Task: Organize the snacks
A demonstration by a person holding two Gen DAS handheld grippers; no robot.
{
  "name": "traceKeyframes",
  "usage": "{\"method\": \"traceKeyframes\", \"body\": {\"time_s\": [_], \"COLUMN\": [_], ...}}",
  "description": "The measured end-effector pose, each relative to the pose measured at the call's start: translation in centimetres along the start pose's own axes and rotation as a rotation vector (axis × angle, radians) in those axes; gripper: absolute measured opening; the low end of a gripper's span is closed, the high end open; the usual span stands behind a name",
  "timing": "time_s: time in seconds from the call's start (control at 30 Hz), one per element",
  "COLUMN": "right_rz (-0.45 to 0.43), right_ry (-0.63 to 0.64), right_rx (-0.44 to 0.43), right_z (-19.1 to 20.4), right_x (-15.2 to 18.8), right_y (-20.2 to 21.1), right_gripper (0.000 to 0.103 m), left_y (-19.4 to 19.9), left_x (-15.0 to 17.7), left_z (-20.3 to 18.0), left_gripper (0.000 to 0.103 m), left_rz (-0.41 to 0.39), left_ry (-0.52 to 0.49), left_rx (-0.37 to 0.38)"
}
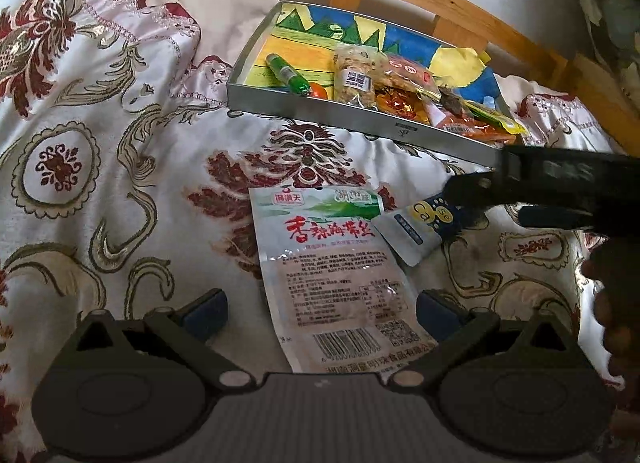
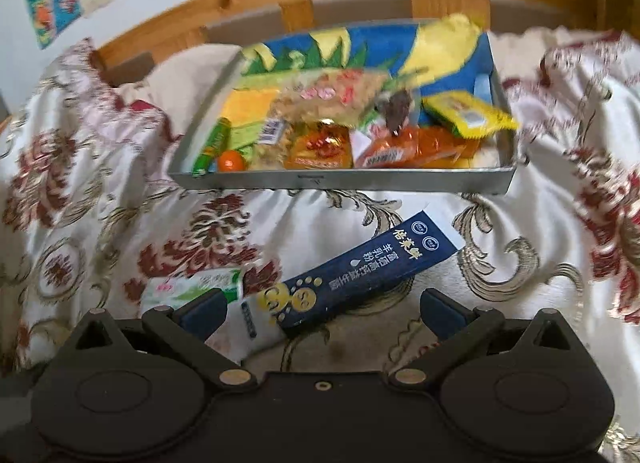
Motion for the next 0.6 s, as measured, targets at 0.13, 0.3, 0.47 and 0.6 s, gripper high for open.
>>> {"method": "traceKeyframes", "body": {"time_s": [0.13,0.3,0.47,0.6], "right_rz": [0.025,0.047,0.091,0.113], "right_ry": [-0.064,-0.068,0.026,0.028], "right_rx": [0.068,0.073,0.116,0.118], "right_z": [-0.2,0.3,0.8,-0.2], "right_x": [-1.2,-2.4,-2.0,-1.3], "right_y": [-2.5,-5.0,-6.1,-6.1], "right_gripper": [0.102,0.102,0.09,0.085], "left_y": [-0.1,-0.2,-0.3,-0.2], "left_x": [-0.1,-0.1,0.0,0.0], "left_z": [0.3,0.3,0.2,0.2], "left_gripper": [0.103,0.103,0.103,0.103], "left_rz": [0.002,0.0,-0.001,-0.001], "left_ry": [0.01,0.007,0.003,0.0], "left_rx": [0.015,0.026,0.029,0.03]}}
Point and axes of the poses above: each gripper's, at about its wrist camera, not at the fingertips, and y roughly against the way its jaws point, z to its left, x to its underside, the point moved 2 cm from there along -y, roughly the way its jaws point, and after that the axes turned 14 degrees about -x, right-handed, at the moved point
